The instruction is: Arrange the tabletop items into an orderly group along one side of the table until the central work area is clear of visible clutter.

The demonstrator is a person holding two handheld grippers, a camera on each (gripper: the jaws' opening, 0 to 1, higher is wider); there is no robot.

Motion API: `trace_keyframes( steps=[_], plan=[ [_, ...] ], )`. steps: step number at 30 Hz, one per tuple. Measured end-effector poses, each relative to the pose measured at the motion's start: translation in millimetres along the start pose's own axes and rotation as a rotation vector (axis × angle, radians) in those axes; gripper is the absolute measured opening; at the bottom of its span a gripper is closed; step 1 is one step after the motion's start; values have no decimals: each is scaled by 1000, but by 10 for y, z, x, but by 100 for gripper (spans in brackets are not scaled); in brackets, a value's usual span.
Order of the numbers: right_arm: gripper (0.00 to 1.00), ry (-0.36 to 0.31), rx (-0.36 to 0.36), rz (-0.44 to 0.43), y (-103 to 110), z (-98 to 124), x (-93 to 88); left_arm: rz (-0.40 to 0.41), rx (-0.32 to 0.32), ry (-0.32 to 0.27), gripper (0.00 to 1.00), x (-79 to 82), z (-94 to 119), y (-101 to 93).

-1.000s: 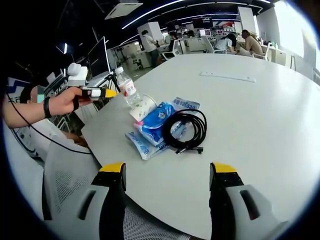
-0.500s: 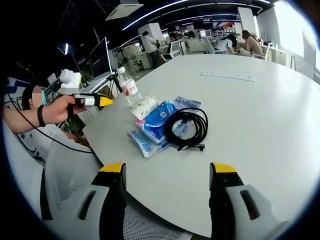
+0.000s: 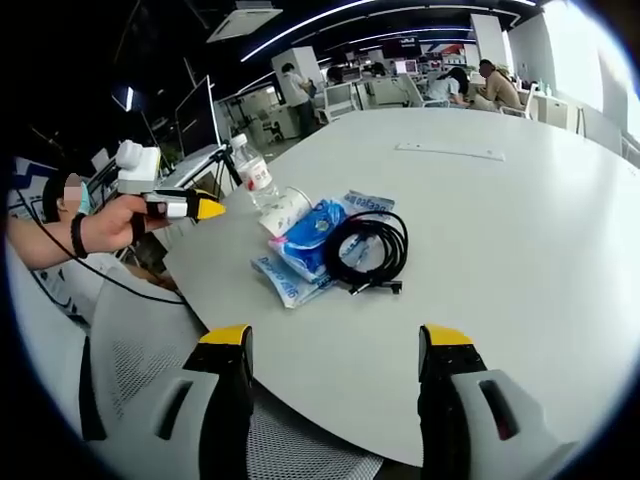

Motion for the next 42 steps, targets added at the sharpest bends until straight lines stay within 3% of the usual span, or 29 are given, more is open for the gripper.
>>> trace_keyframes(
  steps=[17,33,42],
  plan=[
    [66,-1,-22,-22,-86,81,-58,0,-69,7,38,158,-274,-272],
    [66,8,-55,-44,-180,199,-151,5,-110,27,38,240,-504,-407],
    [66,8,-55,-45,-198,176,-131,62,-139,95,46,195,-641,-414]
  ],
)
Point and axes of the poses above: the point that each gripper's makers call its tool centre point, and the gripper's own axes: z roughly backward along the fingers, y roughly to its left, x roughly out of its top, the point moved 7 cm from there along z, roughly backward along the fingers, and after that the axes turned 2 degrees about -x, right-handed, at the moved point
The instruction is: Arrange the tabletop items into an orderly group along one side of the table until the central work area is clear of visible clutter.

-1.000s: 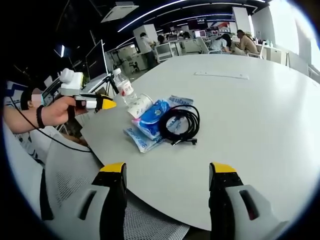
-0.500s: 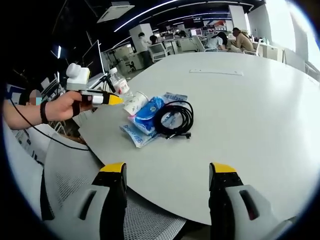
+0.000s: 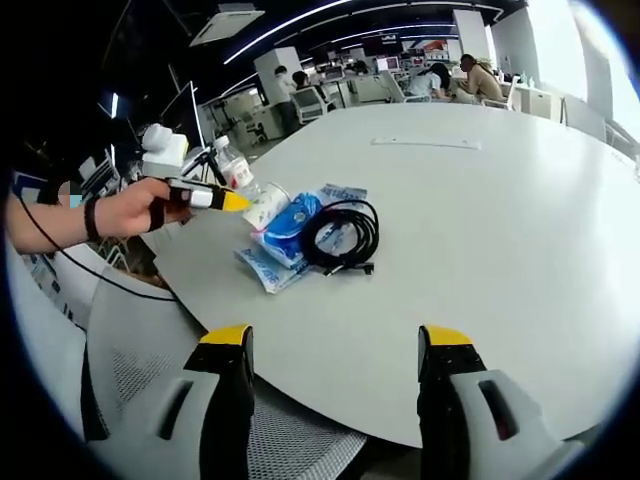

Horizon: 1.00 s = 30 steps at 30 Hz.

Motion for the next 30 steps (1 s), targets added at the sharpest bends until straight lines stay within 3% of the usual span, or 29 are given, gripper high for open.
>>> trace_keyframes(
  steps=[9,16,27,30],
  plan=[
    [66,3,3,-4,-8,-20,-3,70,-18,56,49,-41,-181,-7],
    [66,6,-3,-17,-36,-11,-31,78,-8,88,49,-38,-274,19],
    [66,15,-5,-25,-68,-50,-40,77,1,124,38,-57,-325,81],
    [66,18,-2,-22,-75,-71,-24,109,-26,113,38,-68,-333,65]
  ],
)
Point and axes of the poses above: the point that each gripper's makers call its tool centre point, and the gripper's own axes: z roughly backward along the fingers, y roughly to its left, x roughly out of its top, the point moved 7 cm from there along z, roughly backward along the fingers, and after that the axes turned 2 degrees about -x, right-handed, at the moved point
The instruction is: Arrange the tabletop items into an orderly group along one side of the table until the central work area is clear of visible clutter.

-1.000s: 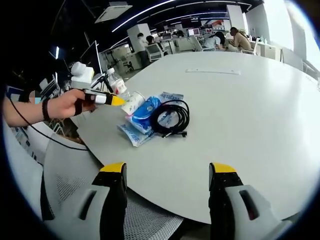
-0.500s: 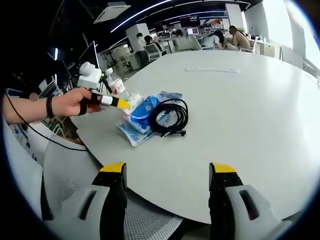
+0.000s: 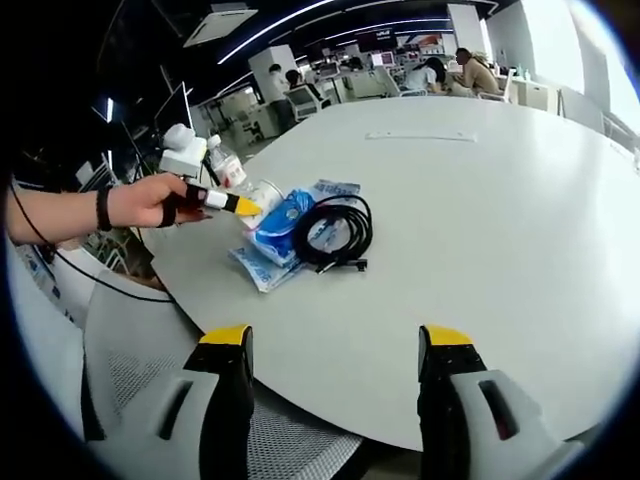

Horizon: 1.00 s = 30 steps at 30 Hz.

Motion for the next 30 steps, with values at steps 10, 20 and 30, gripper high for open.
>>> trace_keyframes(
  steps=[10,20,30],
  plan=[
    [66,-1,12,13,21,-61,87,-19,17,-5,36,-4,67,-9],
    [66,1,26,25,50,-111,125,-36,25,-22,35,-4,218,34],
    [64,4,45,34,103,-155,139,-38,30,-50,35,4,359,97]
  ],
)
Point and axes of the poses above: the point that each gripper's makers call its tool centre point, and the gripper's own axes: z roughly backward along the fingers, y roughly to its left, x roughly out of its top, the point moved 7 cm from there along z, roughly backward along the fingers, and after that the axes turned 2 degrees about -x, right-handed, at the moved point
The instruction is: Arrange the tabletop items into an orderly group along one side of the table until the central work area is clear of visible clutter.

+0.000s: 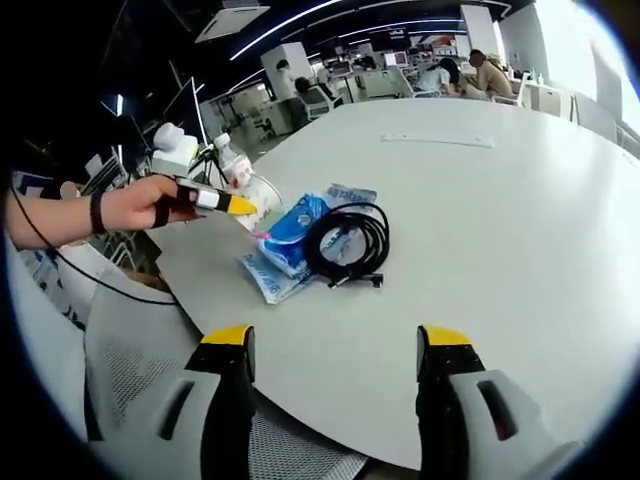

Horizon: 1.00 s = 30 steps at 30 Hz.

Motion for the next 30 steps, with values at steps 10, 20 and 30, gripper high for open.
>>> trace_keyframes(
  steps=[10,20,30],
  plan=[
    [64,5,18,17,55,-23,-4,-22,9,-16,35,-14,111,100],
    [64,-1,36,33,124,-67,48,-75,-16,-42,35,-45,275,23],
    [63,7,51,54,188,-78,60,-143,-53,-44,35,-65,379,-140]
  ],
)
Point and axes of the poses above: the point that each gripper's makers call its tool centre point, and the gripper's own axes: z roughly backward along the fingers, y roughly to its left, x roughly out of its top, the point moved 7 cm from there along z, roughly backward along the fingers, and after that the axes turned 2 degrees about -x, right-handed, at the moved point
